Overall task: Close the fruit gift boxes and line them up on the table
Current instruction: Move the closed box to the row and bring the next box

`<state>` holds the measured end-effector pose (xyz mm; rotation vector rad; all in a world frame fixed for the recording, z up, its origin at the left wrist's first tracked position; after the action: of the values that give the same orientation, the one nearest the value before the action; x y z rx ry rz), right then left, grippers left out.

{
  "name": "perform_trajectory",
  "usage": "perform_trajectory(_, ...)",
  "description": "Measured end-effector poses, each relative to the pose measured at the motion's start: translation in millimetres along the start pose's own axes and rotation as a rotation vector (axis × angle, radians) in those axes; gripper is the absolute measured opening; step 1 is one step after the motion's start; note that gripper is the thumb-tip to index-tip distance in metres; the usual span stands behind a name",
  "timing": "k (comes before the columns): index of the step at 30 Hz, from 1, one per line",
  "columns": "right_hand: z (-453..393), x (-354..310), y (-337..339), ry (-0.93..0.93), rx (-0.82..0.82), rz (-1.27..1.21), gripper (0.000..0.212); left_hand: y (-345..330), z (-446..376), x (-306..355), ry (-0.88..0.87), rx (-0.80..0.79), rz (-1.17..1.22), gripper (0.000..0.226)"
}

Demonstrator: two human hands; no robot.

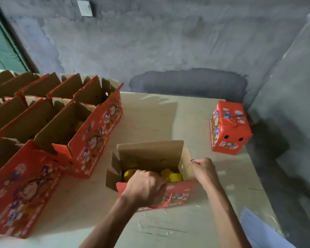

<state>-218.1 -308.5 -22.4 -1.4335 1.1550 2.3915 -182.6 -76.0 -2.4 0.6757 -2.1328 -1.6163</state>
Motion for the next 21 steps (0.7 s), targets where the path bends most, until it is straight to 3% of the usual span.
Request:
perform_trajectory(4,7,32,31,0.017,-0.025,-0.109,0.024,-5,-12,19,-0.156,0.035,0.063,0.027)
perform_trajectory(6,11,38,36,0.053,-0.055,-0.163,0.010,-8,-12,23,-0.134,0.021,0.100,0.032)
perform_trajectory(7,12,40,37,0.079,-0.065,-0.191,0.019,-8,-11,22,-0.108,0.011,0.121,0.038)
perform_trajectory(11,15,37,35,0.136,-0.122,-0.266,0.021,0,-7,19,0.040,0.064,0.203,0.051)
perform_trajectory(15,9,41,42,0.073,-0.319,-0.298,0.028,11,4,-2,0.226,0.234,0.301,0.024)
perform_trajectory(17,3,46,42,0.074,-0.393,-0.320,0.037,13,13,-23,0.330,0.282,0.414,0.032)
perform_trajectory(21,-1,55,37,0.204,-0.484,-0.326,0.029,1,35,-65,0.564,0.403,0.716,0.046)
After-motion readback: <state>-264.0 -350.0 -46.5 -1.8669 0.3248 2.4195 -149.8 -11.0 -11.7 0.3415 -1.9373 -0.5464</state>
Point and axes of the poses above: each hand's wrist, its own z-axis away from the middle knuckle, its own y-axis out of the back of the hand, x = y × z, the point moved 1 cm from there along -z, towards the middle knuckle, and after that the axes turned 8 degrees about -z, right-handed, at the moved point
